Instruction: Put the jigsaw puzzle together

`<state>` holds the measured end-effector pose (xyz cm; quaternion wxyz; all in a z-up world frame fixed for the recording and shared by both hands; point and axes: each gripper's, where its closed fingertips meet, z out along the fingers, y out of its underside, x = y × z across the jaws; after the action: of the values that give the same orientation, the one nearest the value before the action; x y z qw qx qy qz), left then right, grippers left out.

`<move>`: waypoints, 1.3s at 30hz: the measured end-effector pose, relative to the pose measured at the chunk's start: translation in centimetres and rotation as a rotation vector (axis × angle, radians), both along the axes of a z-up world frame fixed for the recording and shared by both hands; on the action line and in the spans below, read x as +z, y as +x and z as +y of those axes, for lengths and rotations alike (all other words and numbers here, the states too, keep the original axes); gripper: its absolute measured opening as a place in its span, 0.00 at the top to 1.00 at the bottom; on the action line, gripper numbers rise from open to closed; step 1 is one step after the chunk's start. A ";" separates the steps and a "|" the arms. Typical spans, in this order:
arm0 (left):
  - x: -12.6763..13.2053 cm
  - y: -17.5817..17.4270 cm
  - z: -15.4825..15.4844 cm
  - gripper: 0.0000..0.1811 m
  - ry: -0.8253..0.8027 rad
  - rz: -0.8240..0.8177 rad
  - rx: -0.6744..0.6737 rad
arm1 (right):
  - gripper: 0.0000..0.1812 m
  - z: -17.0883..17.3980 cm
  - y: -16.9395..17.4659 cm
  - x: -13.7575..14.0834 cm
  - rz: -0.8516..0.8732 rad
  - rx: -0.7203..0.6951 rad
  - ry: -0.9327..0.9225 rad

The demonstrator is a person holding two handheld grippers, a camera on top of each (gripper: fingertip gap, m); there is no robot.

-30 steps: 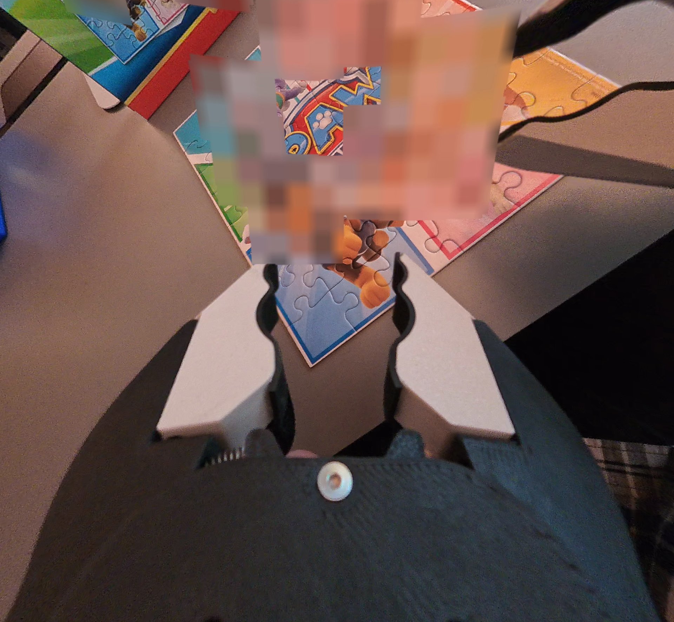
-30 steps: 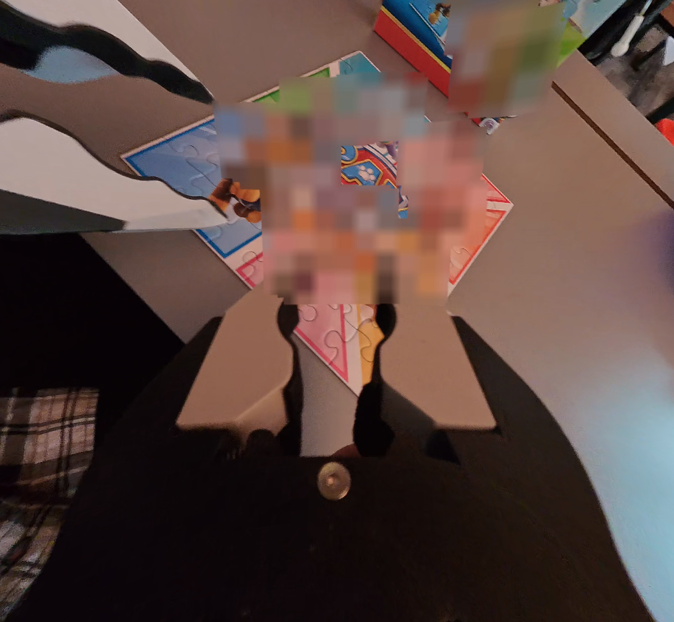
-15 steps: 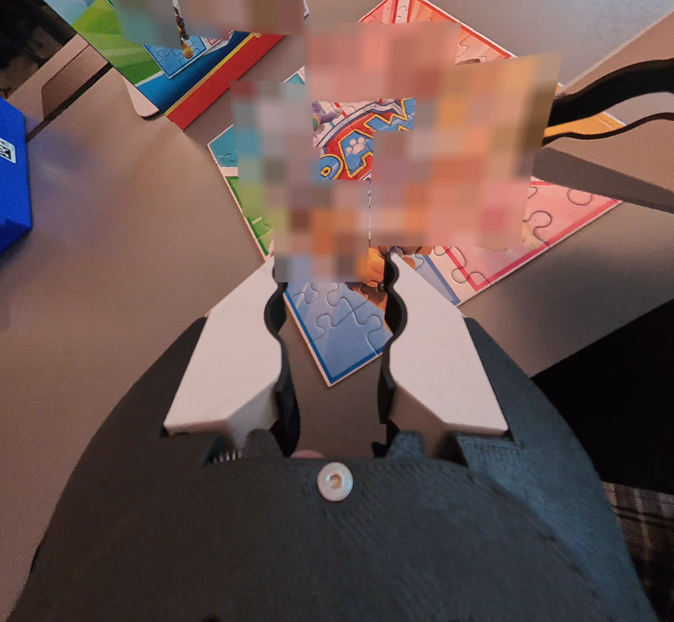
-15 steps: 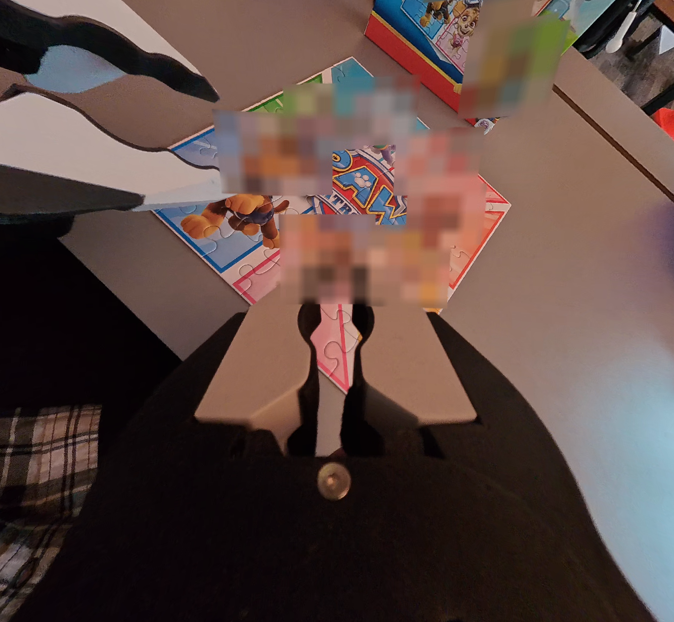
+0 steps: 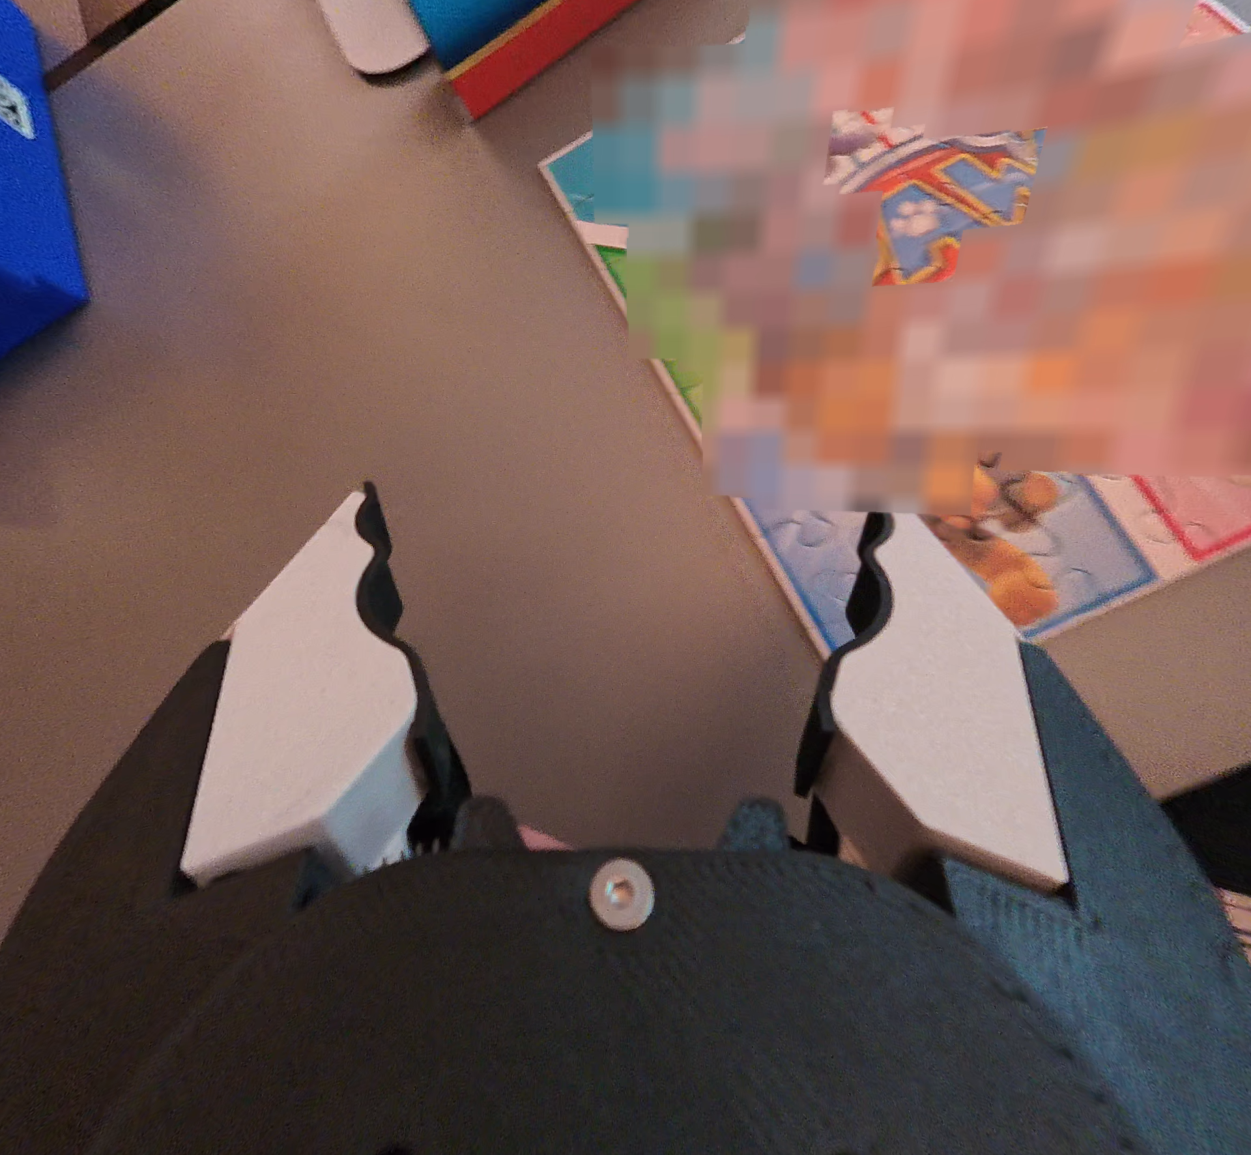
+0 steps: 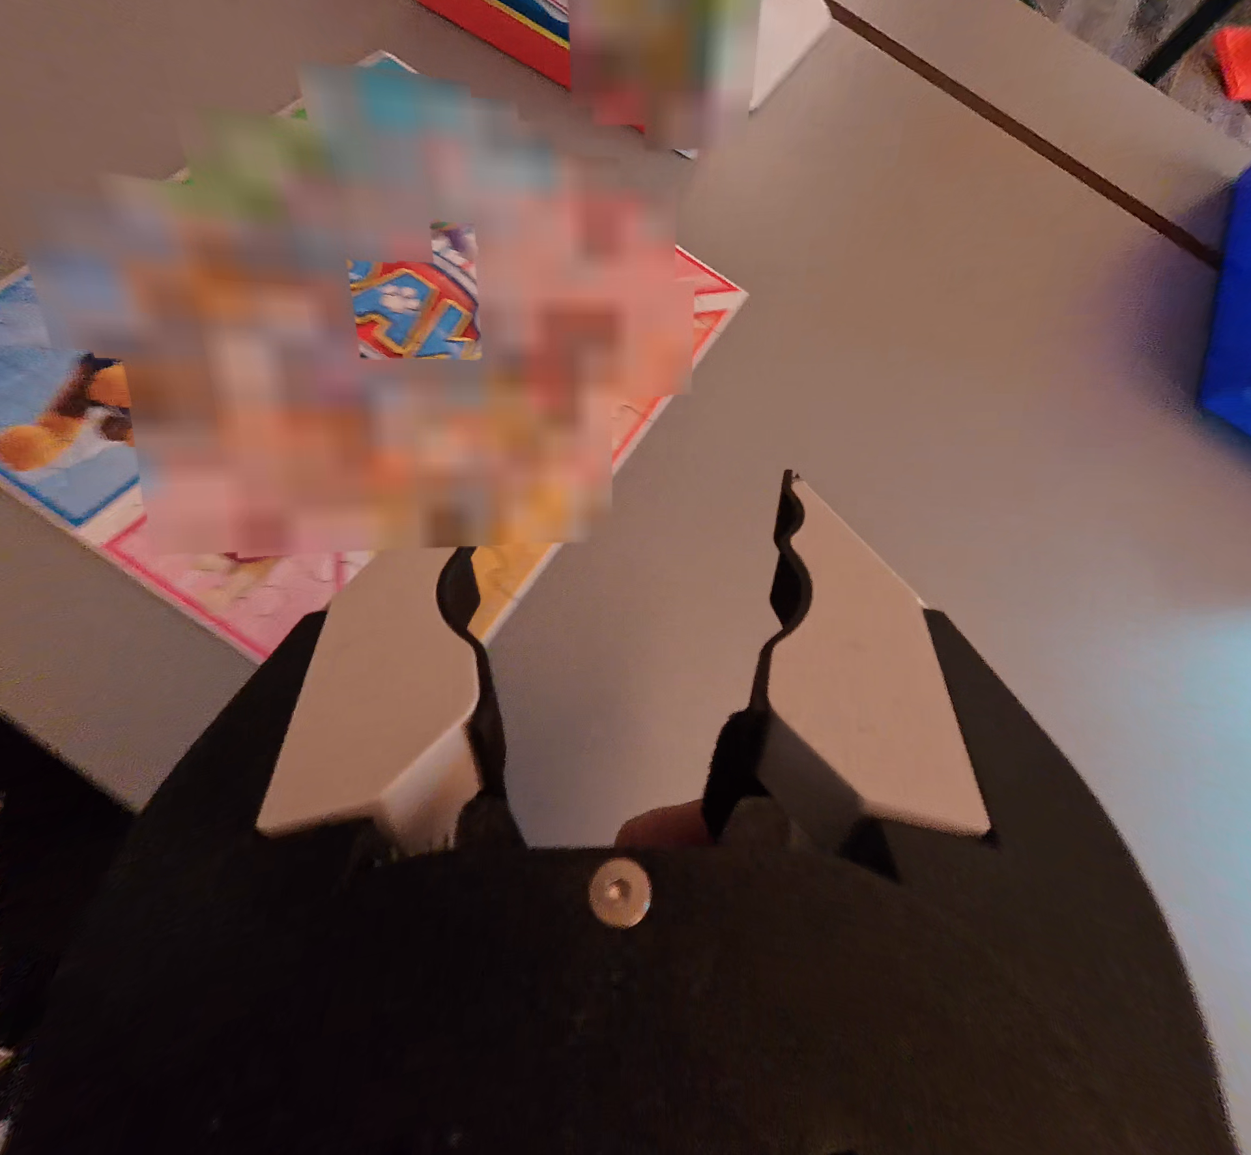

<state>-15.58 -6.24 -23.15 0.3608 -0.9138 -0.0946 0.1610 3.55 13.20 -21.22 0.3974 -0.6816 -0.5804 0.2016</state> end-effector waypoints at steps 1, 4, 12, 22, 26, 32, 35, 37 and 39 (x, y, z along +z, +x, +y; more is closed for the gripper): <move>0.2 -1.1 -0.1 0.29 0.002 0.007 0.011 | 0.50 1.3 0.3 -0.4 -0.017 -0.010 -0.010; -0.8 -4.8 -0.2 0.34 -0.009 -0.035 0.060 | 0.47 4.4 1.1 -2.8 -0.102 -0.028 -0.054; -5.2 -8.8 1.5 0.27 -0.019 -0.237 0.110 | 0.47 9.0 1.0 -6.8 -0.084 -0.094 -0.218; -5.5 -10.6 1.4 0.17 0.067 -0.207 0.165 | 0.28 11.0 1.3 -7.3 -0.072 -0.125 -0.231; -5.6 -10.8 1.0 0.14 0.056 -0.211 0.177 | 0.23 11.3 1.3 -7.4 -0.079 -0.131 -0.235; -5.6 -10.8 0.4 0.12 0.058 -0.211 0.190 | 0.22 11.3 1.5 -7.5 -0.082 -0.130 -0.241; -5.6 -10.8 0.4 0.12 0.058 -0.211 0.191 | 0.15 10.8 1.3 -7.8 -0.102 -0.103 -0.244; -5.6 -10.8 0.4 0.12 0.058 -0.211 0.191 | 0.14 10.9 1.2 -7.8 -0.103 -0.092 -0.243; -5.6 -10.8 0.4 0.12 0.058 -0.211 0.191 | 0.14 11.2 1.0 -7.8 -0.105 -0.062 -0.242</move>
<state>-26.37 -5.87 -28.79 0.3582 -0.9017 -0.2230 0.0948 4.57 24.43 -29.01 0.2873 -0.7519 -0.5504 0.2217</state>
